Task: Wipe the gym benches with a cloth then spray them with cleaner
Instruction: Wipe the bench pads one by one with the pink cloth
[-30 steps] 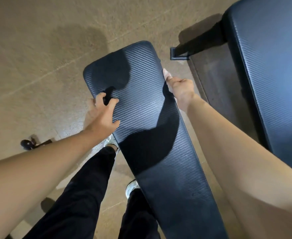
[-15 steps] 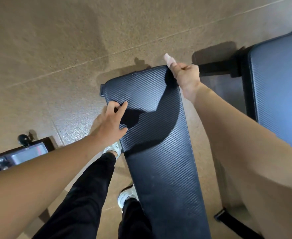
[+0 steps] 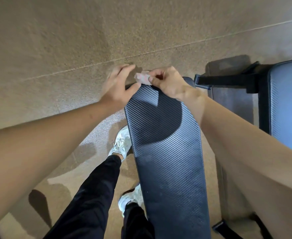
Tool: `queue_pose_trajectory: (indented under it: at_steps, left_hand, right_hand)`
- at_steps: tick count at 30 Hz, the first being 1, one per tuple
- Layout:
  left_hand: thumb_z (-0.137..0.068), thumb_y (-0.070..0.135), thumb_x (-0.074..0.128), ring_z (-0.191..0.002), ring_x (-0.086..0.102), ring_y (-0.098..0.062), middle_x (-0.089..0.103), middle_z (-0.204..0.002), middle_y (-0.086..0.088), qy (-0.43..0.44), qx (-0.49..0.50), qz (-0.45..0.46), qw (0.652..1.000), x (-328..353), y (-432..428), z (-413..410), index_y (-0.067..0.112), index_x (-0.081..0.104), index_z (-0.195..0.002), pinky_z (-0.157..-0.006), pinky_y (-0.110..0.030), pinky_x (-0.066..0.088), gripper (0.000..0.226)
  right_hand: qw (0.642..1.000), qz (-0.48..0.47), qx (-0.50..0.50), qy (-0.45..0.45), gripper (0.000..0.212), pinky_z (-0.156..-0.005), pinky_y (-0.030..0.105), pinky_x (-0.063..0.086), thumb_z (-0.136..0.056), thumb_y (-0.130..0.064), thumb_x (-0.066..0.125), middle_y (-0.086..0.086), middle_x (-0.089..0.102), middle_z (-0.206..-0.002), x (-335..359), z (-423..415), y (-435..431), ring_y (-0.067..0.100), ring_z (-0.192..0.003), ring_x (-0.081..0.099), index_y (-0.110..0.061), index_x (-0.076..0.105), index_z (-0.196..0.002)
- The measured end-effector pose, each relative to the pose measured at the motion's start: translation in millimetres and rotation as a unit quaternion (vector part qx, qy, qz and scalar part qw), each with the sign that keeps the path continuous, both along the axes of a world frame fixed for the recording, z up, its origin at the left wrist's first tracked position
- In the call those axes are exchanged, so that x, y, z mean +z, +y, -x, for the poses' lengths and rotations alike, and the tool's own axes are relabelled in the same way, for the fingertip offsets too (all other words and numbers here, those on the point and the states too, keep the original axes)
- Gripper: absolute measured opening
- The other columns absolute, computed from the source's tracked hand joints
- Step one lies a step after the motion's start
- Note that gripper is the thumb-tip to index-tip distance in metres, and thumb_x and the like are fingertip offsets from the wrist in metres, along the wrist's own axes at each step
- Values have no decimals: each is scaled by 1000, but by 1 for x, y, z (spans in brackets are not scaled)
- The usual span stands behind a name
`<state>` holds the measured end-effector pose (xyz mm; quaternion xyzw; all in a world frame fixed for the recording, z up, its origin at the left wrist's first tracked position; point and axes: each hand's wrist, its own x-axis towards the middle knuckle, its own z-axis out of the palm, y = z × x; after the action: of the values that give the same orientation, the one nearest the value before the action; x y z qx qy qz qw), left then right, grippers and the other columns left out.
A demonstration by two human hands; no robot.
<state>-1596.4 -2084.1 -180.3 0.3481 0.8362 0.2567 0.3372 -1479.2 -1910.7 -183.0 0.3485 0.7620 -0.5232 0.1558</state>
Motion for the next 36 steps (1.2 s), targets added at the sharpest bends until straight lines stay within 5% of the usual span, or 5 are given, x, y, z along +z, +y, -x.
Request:
queue_pose_trajectory:
  at_steps: [4,9,20,29,36]
  left_hand:
    - [-98,38,64,-130,51,-15,52,-148,-1,-89,-81,-3,993,-3,26,14,22,48,-149,-113,-39,39,56]
    - [-92,30,74,-112,61,-20,61,-121,-3,-122,-125,26,984,-16,32,21,20,64,-131,-97,-36,49,41]
    - [-99,31,63,-92,52,-24,49,-100,-1,27,-242,27,970,-22,20,15,32,58,-141,-77,-33,37,43]
    - [-101,39,54,-99,63,-34,66,-109,-17,81,-7,150,985,-29,-34,-14,4,65,-94,-82,-44,52,37]
    - [-98,32,64,-60,67,-8,63,-65,-1,-110,195,169,960,-26,-80,-90,11,55,-70,-50,-22,39,36]
  right_hand:
    - [996,62,-37,57,17,-78,12,47,-92,6,63,-8,60,-88,5,-1,-9,-14,-75,58,-7,58,-102]
    - [982,108,-131,86,33,-71,31,52,-87,17,57,11,55,-102,10,-12,-24,19,-91,61,-10,47,-104]
    - [937,-313,76,-134,69,-102,59,36,-81,-43,75,6,36,-154,14,-106,-57,40,-135,36,-30,48,-144]
    - [935,-289,120,-169,95,-122,59,21,-86,-53,71,5,1,-170,2,-150,-90,39,-156,0,-32,15,-160]
    - [937,-296,116,-147,85,-125,55,14,-94,-55,59,5,3,-171,-1,-171,-97,33,-157,-1,-28,15,-161]
